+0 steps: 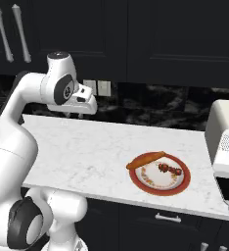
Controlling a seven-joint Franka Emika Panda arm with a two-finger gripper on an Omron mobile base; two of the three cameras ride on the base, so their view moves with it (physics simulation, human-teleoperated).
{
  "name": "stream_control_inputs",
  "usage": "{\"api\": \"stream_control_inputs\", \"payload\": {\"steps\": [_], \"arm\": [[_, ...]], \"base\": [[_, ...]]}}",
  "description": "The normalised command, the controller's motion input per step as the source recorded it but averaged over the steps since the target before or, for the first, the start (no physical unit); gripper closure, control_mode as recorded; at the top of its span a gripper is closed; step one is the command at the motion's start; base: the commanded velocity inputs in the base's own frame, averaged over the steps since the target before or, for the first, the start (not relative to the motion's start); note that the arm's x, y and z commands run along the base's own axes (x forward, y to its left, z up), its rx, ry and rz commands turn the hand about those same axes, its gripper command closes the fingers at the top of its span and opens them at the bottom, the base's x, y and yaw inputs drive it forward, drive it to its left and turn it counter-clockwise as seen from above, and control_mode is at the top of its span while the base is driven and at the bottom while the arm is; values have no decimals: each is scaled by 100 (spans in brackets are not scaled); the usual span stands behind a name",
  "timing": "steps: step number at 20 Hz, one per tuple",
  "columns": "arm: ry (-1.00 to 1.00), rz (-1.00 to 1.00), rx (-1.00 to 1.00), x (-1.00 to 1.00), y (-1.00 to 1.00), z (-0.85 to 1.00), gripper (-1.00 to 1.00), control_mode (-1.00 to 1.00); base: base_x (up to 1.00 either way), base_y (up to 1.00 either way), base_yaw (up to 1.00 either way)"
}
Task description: Pick up the kebab skewer and baguette bread, and place them inside the toaster oven. Close the toaster oven door and start by setting the timer.
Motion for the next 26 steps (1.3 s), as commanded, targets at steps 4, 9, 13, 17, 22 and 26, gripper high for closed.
{"api": "stream_control_inputs", "payload": {"steps": [4,9,13,17,22,26], "arm": [[0,0,0,0,0,0,-100,100],[0,0,0,0,0,0,-100,100],[0,0,0,0,0,0,-100,100],[0,0,0,0,0,0,-100,100],[0,0,0,0,0,0,-100,100],[0,0,0,0,0,0,-100,100]], "base": [[-39,-6,0],[-90,-85,-8],[-4,-99,-14],[41,-76,-4],[73,-36,0],[65,-27,5]]}}
